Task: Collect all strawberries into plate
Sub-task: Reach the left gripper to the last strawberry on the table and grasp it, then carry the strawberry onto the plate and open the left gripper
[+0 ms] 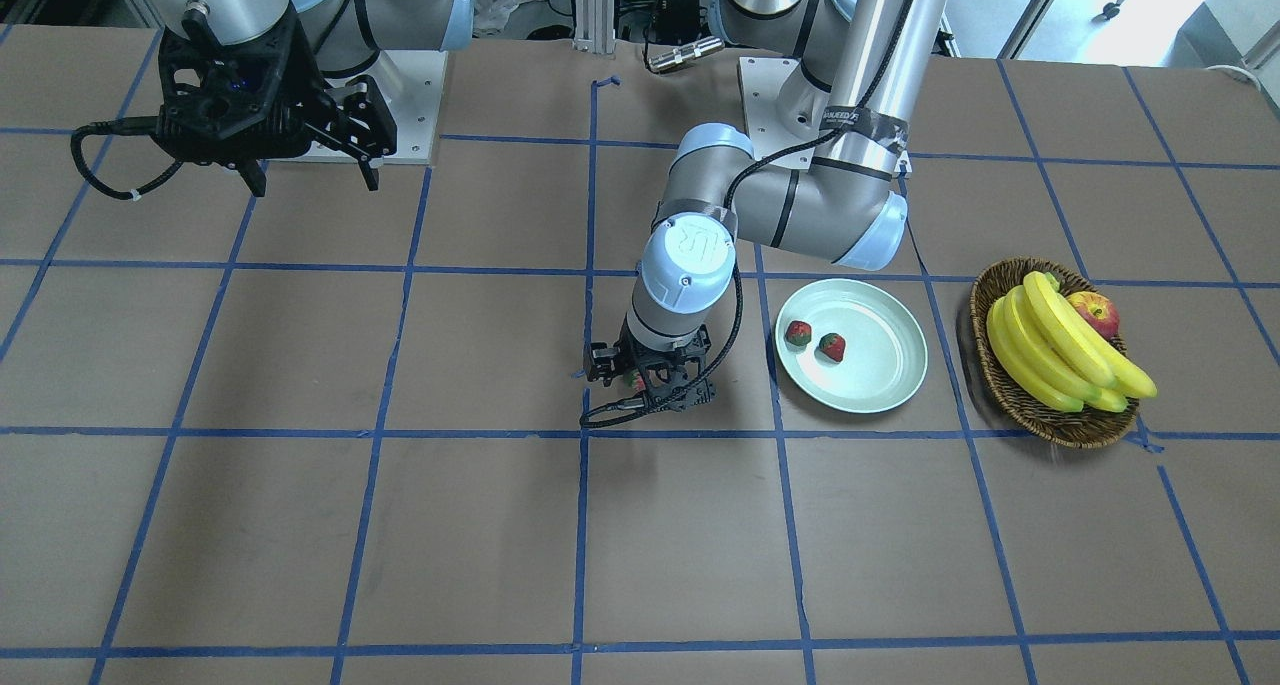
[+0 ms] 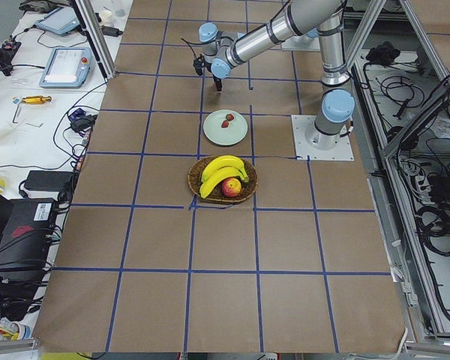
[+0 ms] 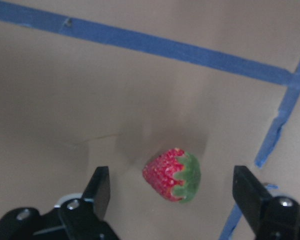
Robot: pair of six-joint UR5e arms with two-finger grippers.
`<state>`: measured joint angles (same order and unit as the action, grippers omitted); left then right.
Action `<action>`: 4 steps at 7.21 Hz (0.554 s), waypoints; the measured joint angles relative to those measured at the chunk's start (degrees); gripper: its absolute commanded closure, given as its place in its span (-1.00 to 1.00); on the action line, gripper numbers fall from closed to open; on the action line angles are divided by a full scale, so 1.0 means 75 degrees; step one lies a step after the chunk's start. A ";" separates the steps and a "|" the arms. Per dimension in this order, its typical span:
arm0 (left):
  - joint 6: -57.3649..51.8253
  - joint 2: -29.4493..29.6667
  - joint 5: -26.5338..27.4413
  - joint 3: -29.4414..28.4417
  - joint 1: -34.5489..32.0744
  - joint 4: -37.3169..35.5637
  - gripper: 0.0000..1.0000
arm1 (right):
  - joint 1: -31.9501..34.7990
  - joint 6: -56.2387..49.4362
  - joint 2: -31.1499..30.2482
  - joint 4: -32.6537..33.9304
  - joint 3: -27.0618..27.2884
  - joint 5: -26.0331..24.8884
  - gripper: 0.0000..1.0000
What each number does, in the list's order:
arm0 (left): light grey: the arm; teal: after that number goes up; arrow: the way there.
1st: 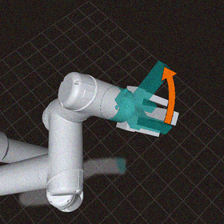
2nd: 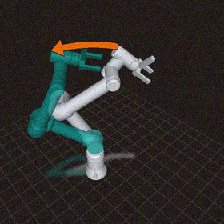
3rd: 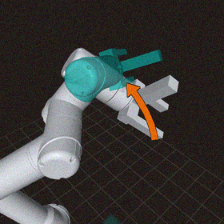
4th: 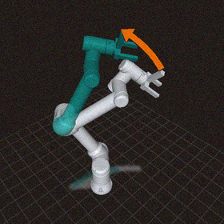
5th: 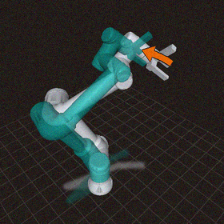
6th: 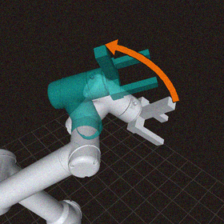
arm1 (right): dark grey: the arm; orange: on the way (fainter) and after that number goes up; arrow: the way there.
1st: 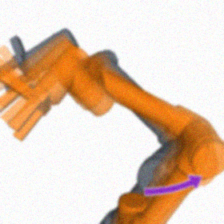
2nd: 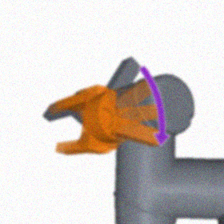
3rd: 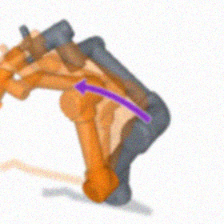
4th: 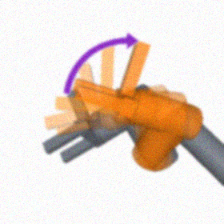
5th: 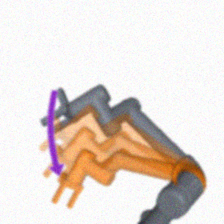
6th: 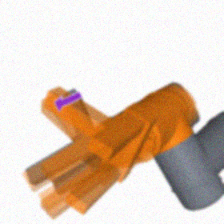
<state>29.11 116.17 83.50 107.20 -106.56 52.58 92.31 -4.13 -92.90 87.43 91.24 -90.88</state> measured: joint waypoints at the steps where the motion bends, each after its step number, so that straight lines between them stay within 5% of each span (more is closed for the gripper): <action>1: -0.0087 -0.0010 0.0018 -0.0016 -0.0001 0.0005 1.00 | -0.0002 0.0000 0.0000 -0.0002 -0.0001 0.0000 -1.00; 4: -0.1088 -0.0341 0.0733 -0.0445 0.0161 0.0868 1.00 | 0.0007 0.0000 0.0000 0.0015 -0.0001 0.0000 -1.00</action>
<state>20.95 113.61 89.00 103.86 -105.36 59.09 92.36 -4.13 -92.90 87.55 91.23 -90.88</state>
